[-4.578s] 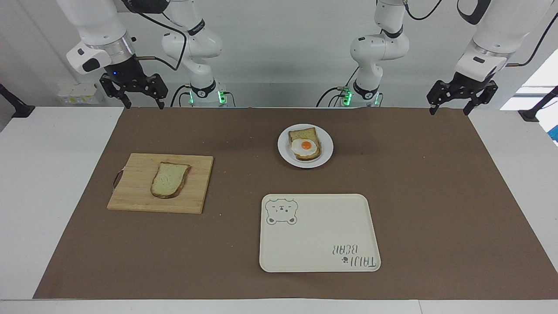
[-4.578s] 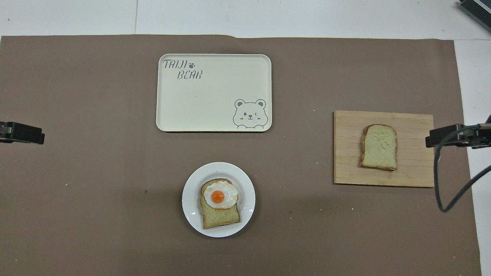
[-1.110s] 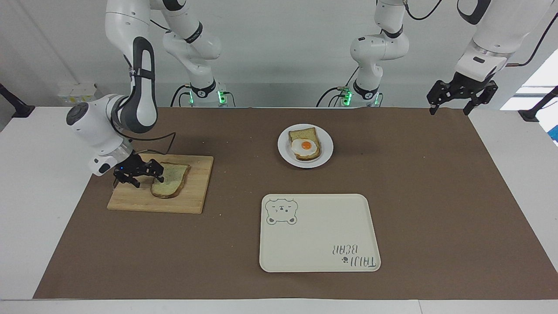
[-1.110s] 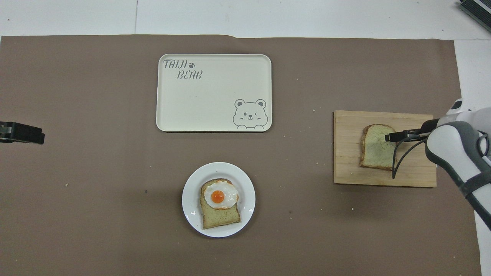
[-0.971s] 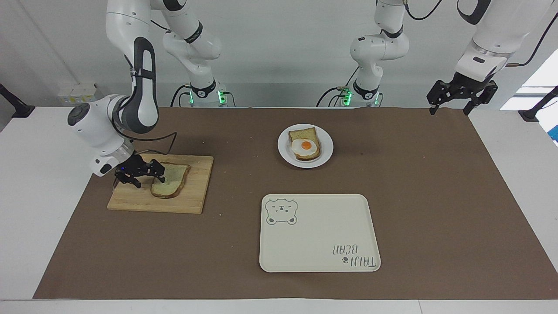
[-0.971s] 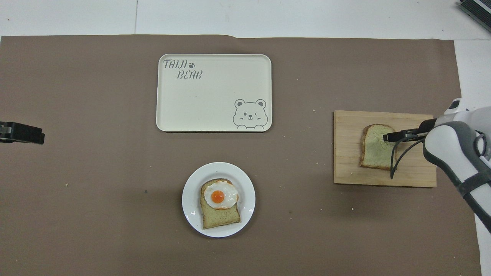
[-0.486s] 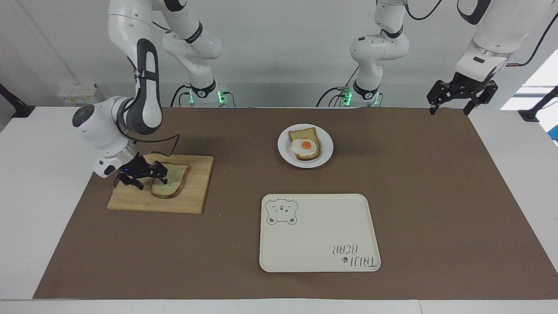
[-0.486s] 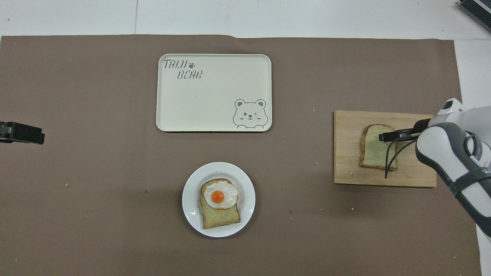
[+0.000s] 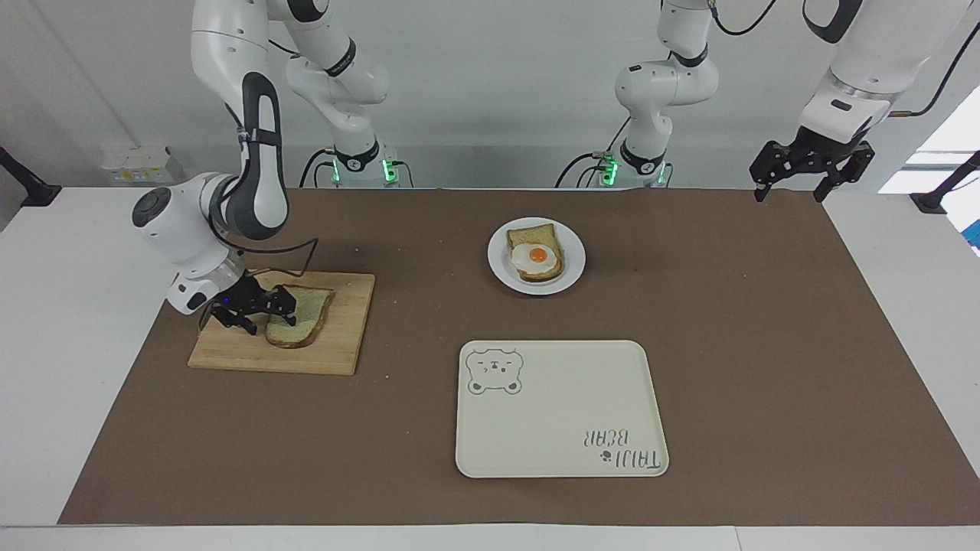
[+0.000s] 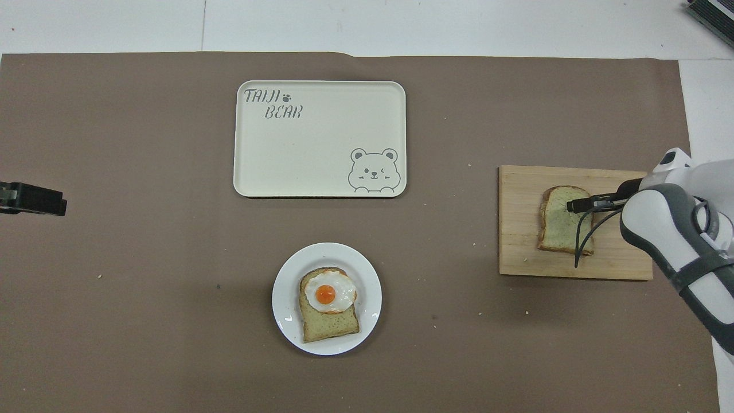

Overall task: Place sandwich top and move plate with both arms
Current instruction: 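Reach the right gripper to the bread slice on the board and grasp it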

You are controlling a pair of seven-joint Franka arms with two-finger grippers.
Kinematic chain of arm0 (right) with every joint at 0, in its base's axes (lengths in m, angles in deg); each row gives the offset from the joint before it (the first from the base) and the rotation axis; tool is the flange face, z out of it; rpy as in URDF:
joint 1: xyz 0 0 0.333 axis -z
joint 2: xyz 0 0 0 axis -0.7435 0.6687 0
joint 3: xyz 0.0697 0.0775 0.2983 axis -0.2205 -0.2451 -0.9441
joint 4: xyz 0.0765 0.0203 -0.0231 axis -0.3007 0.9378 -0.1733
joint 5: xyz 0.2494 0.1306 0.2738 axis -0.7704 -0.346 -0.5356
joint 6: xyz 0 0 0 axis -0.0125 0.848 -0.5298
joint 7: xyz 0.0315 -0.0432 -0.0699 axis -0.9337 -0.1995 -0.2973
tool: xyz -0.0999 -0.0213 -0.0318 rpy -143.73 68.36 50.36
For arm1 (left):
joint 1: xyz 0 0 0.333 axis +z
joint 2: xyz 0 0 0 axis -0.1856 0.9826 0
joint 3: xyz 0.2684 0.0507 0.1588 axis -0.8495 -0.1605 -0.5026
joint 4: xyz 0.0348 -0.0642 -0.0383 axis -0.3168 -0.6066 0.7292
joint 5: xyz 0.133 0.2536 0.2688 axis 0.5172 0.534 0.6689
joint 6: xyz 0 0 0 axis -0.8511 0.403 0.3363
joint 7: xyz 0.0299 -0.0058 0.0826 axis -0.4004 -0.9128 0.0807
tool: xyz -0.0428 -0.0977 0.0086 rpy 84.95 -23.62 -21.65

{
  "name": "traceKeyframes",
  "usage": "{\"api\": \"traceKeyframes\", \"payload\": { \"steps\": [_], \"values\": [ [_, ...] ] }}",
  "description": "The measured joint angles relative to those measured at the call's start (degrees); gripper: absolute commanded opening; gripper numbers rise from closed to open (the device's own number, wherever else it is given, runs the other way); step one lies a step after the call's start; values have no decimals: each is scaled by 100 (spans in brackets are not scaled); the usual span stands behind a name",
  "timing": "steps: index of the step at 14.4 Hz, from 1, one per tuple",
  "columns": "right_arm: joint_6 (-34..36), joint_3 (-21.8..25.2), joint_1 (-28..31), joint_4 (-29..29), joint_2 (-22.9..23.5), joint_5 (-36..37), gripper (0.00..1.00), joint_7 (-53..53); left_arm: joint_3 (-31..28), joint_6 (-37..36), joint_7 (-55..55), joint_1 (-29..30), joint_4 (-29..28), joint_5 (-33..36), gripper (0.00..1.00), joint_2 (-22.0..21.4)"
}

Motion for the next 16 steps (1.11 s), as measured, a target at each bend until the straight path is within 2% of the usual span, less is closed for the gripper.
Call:
{"api": "traceKeyframes", "payload": {
  "steps": [1,2,12,16],
  "values": [
    [0,-1,-5,-4,-3,-17,8,1,0,0,0,0,0,0,100,0],
    [-1,0,-9,-7,-7,-40,0,3,0,0,0,0,0,0,100,0],
    [4,9,-13,-19,-24,-52,0,191,0,0,0,0,0,0,100,0],
    [334,2,-21,-221,-24,-51,0,191,0,0,0,0,0,0,100,0]
  ]
}}
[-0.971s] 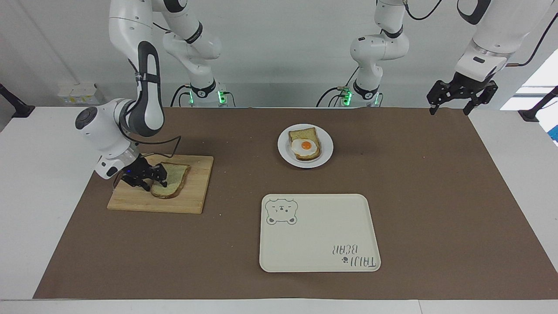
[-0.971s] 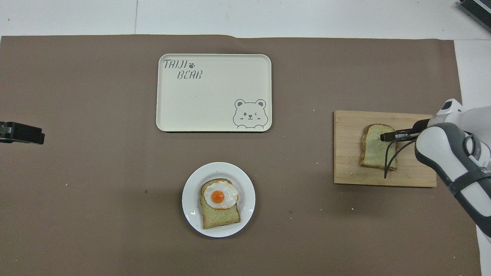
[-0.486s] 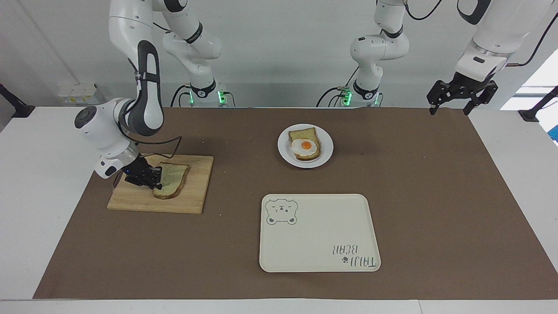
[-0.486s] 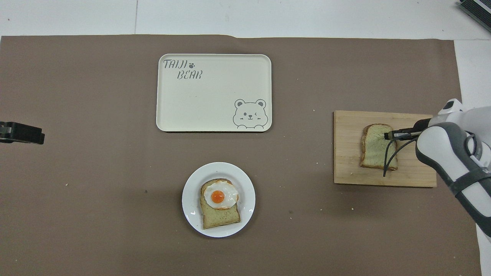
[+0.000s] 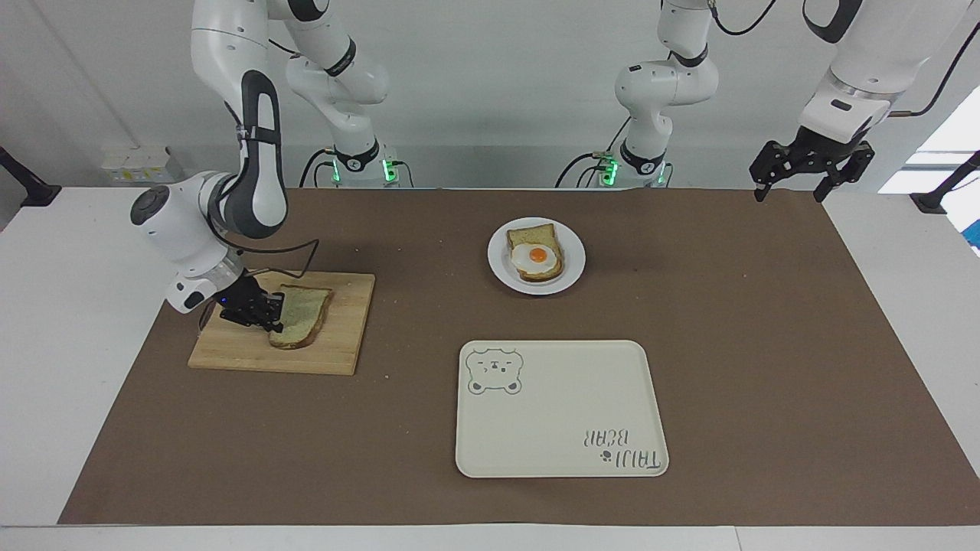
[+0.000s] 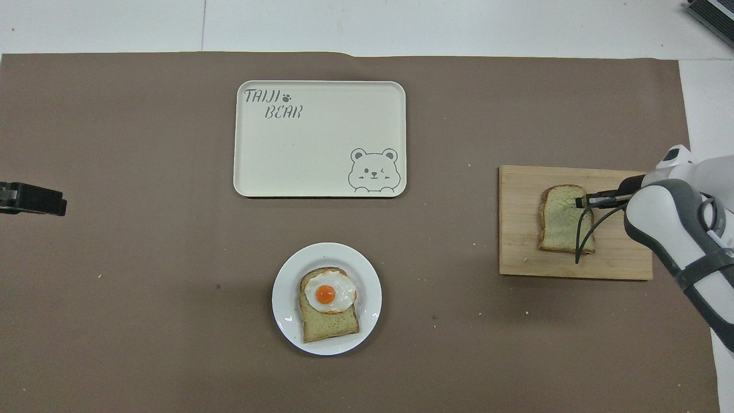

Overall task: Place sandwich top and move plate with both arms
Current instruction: 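Reach the right gripper to the bread slice on the board and grasp it, then lift the bread slice with the right gripper and carry it toward the plate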

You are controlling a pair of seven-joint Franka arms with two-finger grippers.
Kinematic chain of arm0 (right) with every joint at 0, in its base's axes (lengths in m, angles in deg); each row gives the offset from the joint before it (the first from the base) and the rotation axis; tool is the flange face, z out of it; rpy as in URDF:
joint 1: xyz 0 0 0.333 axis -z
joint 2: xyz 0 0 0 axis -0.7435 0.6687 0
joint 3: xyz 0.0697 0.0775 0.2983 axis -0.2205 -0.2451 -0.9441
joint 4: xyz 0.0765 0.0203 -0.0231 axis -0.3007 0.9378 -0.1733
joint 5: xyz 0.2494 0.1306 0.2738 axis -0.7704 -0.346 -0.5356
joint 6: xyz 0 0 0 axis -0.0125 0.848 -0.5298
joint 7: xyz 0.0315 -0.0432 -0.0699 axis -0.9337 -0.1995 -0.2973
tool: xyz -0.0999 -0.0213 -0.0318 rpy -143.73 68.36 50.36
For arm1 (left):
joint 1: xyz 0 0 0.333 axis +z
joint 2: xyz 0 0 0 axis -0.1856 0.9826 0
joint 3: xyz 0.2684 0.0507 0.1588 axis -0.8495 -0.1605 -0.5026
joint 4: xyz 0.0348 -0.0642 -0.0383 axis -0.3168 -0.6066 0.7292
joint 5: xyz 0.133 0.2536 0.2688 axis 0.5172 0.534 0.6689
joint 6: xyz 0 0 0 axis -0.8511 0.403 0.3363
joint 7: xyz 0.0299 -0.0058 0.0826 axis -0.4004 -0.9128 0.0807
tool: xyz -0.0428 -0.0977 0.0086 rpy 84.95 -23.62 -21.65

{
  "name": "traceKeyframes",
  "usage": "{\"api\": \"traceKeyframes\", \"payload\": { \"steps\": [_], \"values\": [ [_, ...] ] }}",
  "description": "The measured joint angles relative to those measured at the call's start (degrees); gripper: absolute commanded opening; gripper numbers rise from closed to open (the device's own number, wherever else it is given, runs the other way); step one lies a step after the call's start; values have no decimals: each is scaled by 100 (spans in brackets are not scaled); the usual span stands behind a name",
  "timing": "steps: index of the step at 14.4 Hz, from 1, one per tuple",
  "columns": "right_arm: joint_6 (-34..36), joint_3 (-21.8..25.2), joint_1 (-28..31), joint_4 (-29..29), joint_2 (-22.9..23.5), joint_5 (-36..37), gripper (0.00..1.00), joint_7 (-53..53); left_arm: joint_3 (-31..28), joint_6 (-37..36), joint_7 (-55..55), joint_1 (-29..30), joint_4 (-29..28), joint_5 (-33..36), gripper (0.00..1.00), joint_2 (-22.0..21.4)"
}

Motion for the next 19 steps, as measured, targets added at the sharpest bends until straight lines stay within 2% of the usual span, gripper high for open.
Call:
{"api": "traceKeyframes", "payload": {
  "steps": [5,11,16,19],
  "values": [
    [743,-3,-3,-448,-71,0,0,0,0,0,0,0,0,0,100,0],
    [1944,-74,-9,-986,-441,0,0,47,0,0,0,0,0,0,100,0],
    [2400,-286,-123,-1104,-714,0,0,816,0,0,0,0,0,0,100,0],
    [2511,-364,-545,-1108,-919,0,0,1636,0,0,0,0,0,0,100,0]
  ]
}}
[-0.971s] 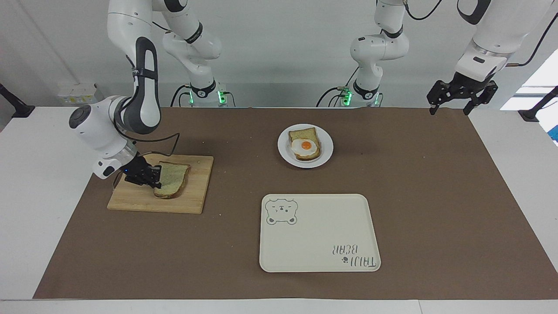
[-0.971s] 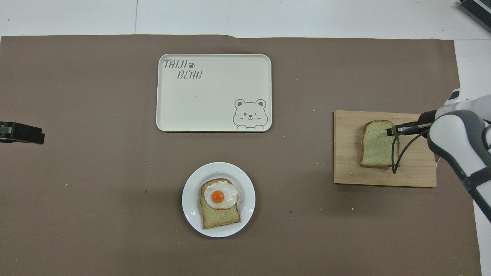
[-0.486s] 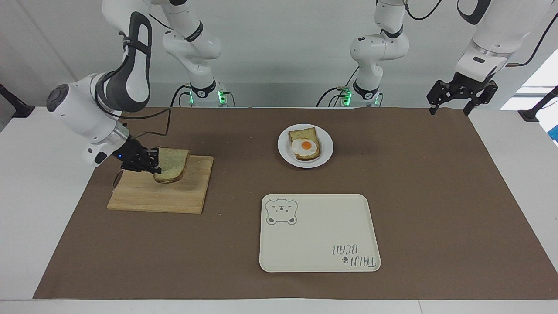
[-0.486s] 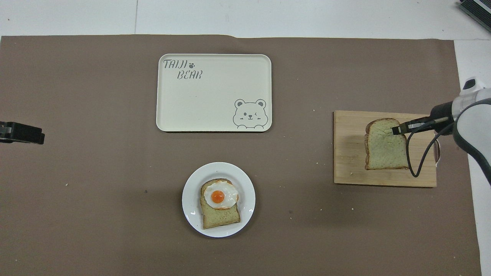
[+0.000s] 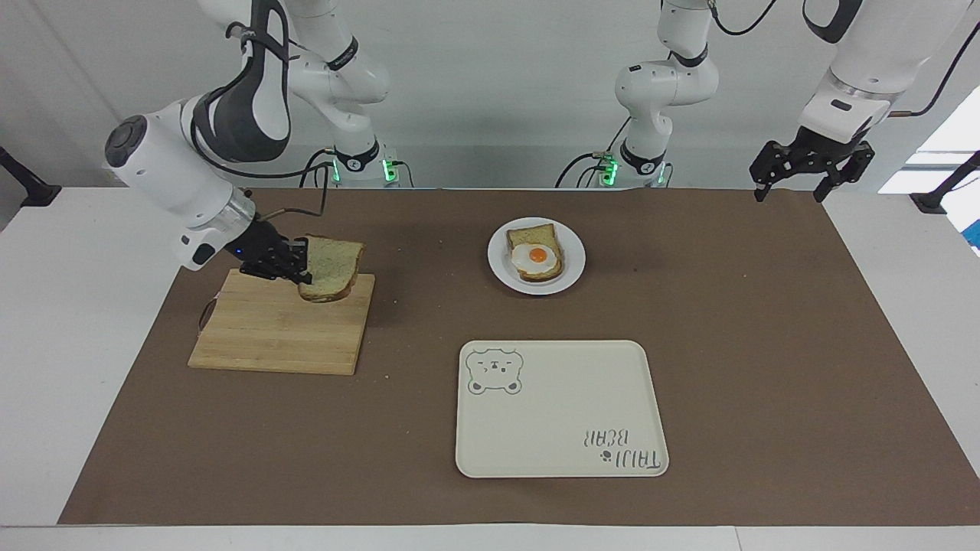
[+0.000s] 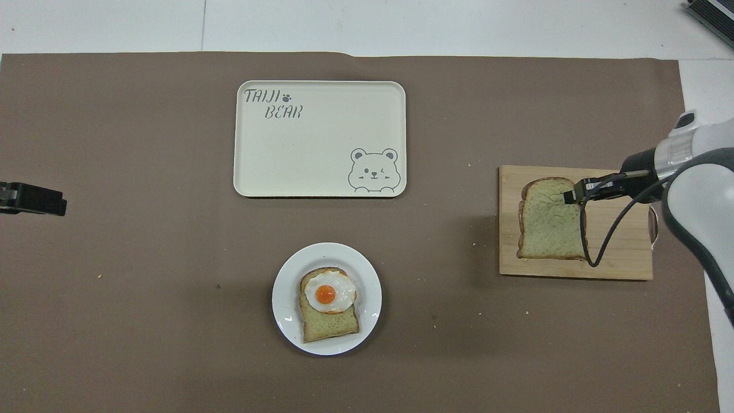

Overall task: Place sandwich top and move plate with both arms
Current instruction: 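Lift the bread slice with the right gripper and carry it toward the plate, then lower the bread slice onto the egg and open the right gripper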

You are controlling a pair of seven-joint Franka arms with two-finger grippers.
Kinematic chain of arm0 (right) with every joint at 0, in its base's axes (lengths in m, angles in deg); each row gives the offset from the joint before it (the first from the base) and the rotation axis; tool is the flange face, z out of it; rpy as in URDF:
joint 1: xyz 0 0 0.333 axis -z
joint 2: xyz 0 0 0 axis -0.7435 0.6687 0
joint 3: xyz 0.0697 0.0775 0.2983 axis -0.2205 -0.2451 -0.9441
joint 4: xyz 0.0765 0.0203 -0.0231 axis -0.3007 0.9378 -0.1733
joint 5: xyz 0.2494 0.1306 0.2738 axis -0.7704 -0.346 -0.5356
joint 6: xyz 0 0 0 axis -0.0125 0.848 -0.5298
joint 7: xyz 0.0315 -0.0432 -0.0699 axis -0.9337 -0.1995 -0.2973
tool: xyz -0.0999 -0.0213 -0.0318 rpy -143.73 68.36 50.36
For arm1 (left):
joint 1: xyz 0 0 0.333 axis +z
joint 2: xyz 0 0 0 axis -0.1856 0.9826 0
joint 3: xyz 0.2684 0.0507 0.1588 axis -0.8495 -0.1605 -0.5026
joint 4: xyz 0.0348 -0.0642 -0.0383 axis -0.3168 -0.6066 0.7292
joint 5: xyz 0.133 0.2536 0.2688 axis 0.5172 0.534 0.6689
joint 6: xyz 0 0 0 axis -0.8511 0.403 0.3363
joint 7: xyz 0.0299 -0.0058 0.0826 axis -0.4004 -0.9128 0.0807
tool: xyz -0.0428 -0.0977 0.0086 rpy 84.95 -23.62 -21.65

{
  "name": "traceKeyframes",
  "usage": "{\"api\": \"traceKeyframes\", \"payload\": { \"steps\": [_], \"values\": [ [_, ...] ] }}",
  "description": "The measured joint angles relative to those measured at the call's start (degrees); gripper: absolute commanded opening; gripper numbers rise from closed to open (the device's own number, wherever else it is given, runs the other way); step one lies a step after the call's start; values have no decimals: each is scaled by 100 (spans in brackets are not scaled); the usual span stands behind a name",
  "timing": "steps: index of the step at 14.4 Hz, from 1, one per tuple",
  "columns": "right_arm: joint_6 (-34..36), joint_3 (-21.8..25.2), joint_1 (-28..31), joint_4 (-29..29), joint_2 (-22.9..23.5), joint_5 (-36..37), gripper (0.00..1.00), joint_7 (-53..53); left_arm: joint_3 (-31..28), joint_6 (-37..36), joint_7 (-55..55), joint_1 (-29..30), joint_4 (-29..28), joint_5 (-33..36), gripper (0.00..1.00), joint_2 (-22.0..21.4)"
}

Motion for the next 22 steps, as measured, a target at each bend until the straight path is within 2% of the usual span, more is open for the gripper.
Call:
{"api": "traceKeyframes", "payload": {
  "steps": [7,12,16,18,22],
  "values": [
    [48,-31,-1288,4,-59,1,0,1568,0,0,0,0,0,0,100,0],
    [44,-44,-1827,26,-59,-357,0,1687,0,0,0,0,0,0,100,0],
    [-287,-46,-2197,50,-24,-408,0,1687,0,0,0,0,0,0,100,0],
    [-365,-48,-2455,69,80,-468,0,1687,0,0,0,0,0,0,100,0],
    [-957,-56,-3113,109,492,-803,0,1692,0,0,0,0,0,0,100,0]
  ]
}}
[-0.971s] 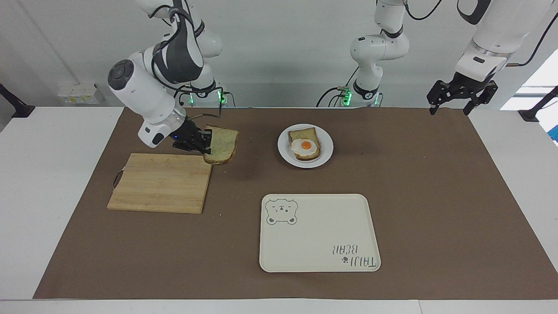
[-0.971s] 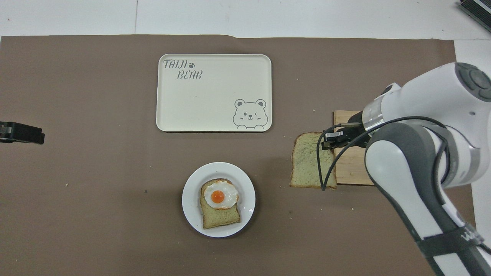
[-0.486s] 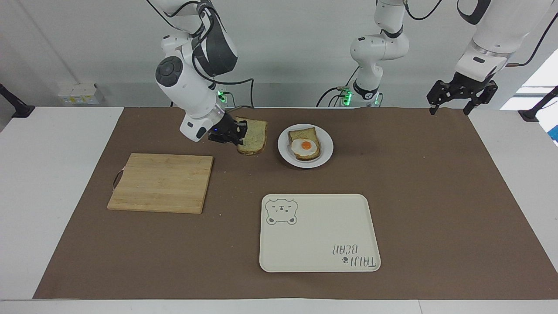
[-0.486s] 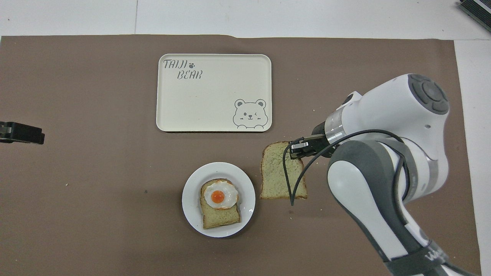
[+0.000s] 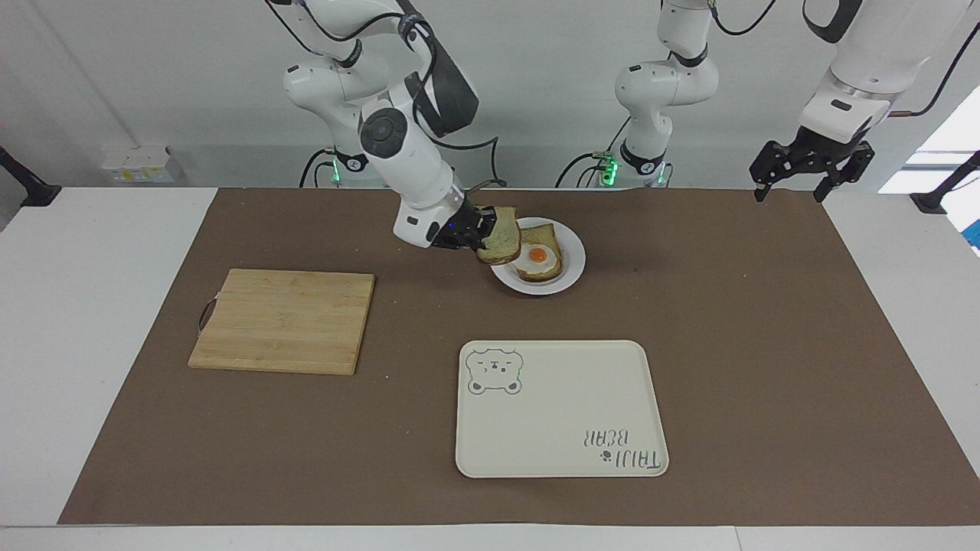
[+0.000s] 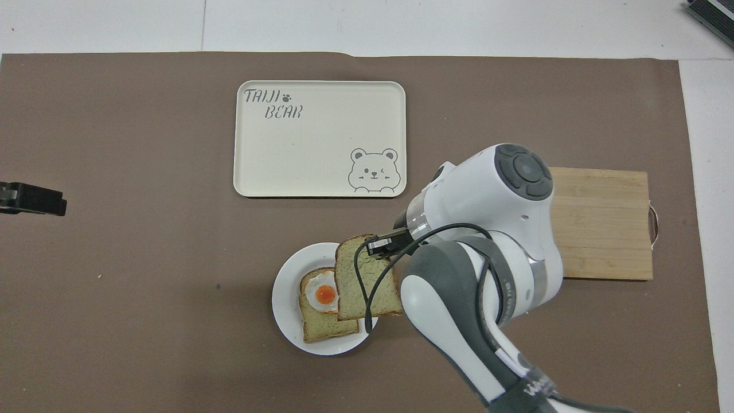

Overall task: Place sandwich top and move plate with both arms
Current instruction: 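Lower the bread slice onto the egg and open the right gripper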

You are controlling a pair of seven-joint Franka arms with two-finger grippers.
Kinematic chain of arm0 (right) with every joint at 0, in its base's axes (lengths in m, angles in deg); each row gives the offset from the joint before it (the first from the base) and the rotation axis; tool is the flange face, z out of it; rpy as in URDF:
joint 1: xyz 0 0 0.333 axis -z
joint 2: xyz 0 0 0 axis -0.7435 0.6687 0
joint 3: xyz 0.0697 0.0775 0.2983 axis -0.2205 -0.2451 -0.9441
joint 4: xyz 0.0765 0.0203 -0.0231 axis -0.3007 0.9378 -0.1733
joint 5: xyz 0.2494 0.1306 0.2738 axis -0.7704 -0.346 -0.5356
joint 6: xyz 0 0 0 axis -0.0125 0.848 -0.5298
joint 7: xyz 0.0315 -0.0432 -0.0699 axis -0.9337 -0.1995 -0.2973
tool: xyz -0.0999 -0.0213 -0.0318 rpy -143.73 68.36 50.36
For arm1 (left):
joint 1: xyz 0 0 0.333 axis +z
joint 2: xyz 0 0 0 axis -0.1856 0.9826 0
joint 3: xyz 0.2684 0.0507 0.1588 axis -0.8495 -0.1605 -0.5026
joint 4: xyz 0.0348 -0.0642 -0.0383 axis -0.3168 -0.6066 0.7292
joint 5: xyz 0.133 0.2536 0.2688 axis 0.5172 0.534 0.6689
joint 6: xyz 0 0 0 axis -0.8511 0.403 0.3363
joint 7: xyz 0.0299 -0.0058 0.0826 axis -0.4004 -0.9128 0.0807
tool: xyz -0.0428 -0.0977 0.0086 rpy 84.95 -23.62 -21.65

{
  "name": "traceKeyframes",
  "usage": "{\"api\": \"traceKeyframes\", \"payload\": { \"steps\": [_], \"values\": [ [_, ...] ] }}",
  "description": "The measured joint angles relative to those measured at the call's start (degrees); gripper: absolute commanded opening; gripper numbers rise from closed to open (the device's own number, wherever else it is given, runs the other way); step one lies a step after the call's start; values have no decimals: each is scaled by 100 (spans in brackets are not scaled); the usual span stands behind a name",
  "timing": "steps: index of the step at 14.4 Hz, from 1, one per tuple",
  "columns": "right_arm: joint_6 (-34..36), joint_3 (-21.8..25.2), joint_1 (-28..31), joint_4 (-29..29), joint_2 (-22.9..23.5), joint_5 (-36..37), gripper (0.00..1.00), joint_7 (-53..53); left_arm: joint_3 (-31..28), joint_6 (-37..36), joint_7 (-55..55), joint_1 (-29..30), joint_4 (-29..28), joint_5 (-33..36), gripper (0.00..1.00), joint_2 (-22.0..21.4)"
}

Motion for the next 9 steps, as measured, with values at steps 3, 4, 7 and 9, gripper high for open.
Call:
{"api": "traceKeyframes", "payload": {
  "steps": [3,4,7,9],
  "values": [
    [-416,-2,-302,12,261,-96,0,135,0,0,0,0,0,0,100,0],
    [-569,-1,-387,15,348,-125,0,230,0,0,0,0,0,0,100,0],
    [-1116,-4,-723,24,639,-147,0,822,0,0,0,0,0,0,100,0],
    [-1321,-5,-879,29,809,-147,0,1262,0,0,0,0,0,0,100,0]
  ]
}}
